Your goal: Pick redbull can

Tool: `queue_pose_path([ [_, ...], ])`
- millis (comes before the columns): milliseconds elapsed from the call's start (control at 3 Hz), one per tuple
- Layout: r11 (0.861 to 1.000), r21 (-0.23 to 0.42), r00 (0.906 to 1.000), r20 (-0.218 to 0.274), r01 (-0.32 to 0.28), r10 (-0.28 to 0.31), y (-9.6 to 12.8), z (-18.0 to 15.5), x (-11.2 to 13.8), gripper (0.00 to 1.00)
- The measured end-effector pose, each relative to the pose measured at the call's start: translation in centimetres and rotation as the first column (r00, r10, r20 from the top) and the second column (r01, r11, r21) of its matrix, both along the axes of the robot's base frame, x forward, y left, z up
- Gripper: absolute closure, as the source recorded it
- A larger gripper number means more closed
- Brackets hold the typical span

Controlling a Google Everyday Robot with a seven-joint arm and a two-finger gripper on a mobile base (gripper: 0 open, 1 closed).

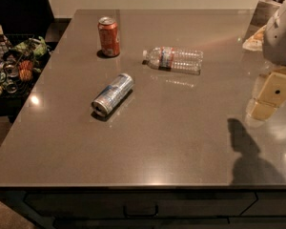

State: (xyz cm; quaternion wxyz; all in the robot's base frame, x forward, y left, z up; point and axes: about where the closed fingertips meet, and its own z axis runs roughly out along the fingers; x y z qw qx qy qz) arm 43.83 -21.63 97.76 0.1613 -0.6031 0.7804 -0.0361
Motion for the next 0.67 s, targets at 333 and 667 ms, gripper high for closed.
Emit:
queue_pose_path([
  [333, 1.000, 0.000, 0.9999, 0.003, -0.010, 0.010, 0.28, 0.03, 0.25, 0.00],
  [667, 0.999, -0.001, 0.9991, 0.011, -0.042, 0.042, 1.21, 0.08, 1.06, 0.00],
])
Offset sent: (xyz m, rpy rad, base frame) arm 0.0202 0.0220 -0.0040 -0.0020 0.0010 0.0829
